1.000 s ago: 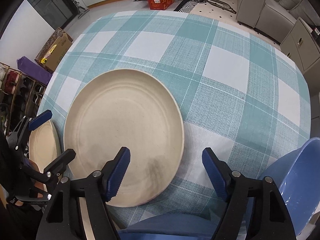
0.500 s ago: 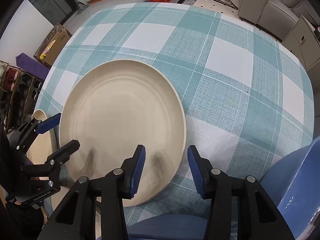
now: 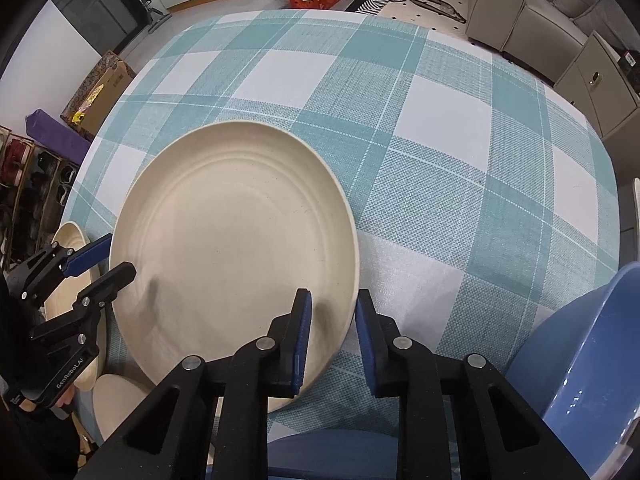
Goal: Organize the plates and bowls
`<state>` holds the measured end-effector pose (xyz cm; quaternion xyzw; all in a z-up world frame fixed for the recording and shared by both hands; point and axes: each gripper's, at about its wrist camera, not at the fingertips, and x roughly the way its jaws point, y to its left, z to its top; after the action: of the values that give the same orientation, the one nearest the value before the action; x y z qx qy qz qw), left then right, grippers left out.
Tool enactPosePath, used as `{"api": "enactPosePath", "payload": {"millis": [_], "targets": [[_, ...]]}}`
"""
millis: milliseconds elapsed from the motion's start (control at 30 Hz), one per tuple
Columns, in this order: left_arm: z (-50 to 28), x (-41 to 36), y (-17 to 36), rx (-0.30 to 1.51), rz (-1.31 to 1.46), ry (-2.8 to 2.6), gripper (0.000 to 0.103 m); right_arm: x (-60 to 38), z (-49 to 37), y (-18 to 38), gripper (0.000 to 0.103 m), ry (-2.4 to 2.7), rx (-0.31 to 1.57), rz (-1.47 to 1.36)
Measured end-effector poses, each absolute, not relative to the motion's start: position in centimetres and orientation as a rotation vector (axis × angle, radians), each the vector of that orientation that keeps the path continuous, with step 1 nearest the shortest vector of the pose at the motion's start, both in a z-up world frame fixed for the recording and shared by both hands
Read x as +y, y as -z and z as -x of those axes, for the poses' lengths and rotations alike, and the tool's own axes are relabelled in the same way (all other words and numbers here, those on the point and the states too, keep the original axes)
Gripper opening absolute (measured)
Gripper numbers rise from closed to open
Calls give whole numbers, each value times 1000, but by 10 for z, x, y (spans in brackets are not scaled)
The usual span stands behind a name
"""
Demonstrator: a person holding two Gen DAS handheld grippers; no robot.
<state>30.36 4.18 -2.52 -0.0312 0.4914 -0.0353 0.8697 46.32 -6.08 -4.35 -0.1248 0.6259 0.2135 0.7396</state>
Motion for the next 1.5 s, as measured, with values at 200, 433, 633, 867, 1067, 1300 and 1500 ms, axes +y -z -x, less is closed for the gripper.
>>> {"api": "enactPosePath", "payload": {"millis": [200, 433, 633, 867, 1067, 1300, 1500], "targets": [[-300, 44, 20, 1008, 69, 64, 30, -59, -459, 36, 21, -467, 1350, 290], [-291, 47, 6, 967, 71, 49, 30, -58, -451, 20, 21, -476, 1311, 293], [-278, 50, -10, 929, 76, 40, 31, -58, -437, 0, 21, -482, 1274, 294], [-259, 52, -30, 885, 69, 31, 30, -55, -416, -25, 21, -489, 1230, 302], [-243, 53, -44, 853, 64, 29, 30, -53, -399, -42, 21, -491, 1198, 305], [-227, 58, -54, 822, 65, 24, 31, -50, -383, -58, 21, -495, 1164, 307], [-212, 59, -60, 799, 62, 24, 31, -48, -366, -68, 21, -500, 1137, 314]]}}
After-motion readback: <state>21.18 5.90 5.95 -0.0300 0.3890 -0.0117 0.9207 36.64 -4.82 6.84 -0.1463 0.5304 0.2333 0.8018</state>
